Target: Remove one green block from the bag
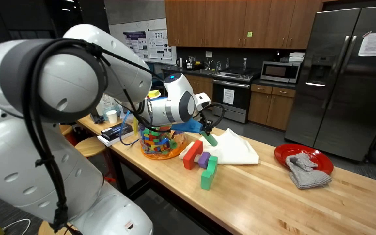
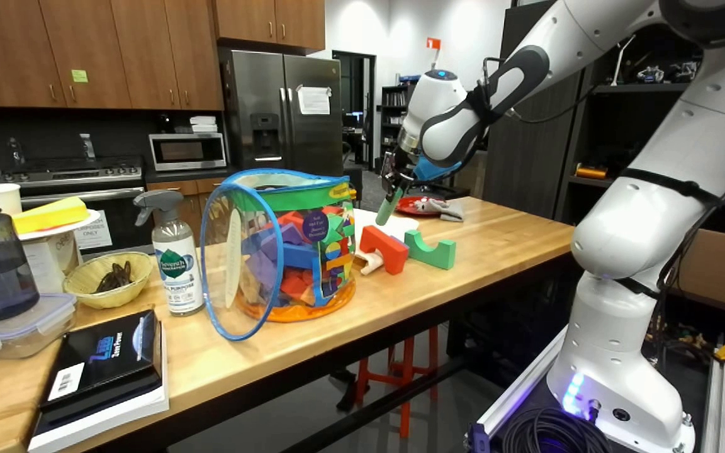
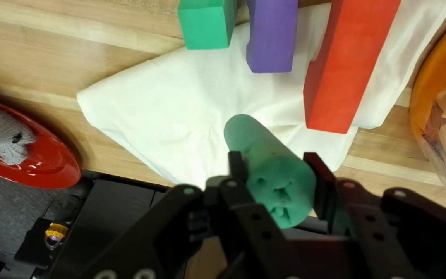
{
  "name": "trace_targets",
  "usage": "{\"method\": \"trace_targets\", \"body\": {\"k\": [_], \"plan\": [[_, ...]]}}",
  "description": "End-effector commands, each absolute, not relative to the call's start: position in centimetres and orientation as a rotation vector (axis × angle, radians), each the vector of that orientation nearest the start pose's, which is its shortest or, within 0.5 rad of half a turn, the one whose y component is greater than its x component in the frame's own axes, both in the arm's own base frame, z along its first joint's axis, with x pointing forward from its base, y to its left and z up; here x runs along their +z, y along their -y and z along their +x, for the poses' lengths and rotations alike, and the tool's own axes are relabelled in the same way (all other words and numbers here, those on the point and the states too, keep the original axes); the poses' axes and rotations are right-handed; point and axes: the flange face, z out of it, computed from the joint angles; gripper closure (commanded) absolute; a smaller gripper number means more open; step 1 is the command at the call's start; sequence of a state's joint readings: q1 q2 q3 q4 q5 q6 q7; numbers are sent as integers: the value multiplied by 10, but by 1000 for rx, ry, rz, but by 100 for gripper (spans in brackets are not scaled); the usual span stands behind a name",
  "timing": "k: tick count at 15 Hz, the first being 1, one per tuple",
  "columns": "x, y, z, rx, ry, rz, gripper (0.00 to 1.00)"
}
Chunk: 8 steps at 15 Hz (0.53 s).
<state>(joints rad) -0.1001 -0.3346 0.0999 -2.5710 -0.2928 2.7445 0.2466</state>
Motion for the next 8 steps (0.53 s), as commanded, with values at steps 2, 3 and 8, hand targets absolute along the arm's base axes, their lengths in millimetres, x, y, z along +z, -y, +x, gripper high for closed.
{"method": "trace_targets", "body": {"k": [2,3,8], "plan": [[431,-7,479,-881,58,-3174,84],[432,-7,482,-883,70,-3173,84],[434,-9,492,-871,95,-3173,34]]}}
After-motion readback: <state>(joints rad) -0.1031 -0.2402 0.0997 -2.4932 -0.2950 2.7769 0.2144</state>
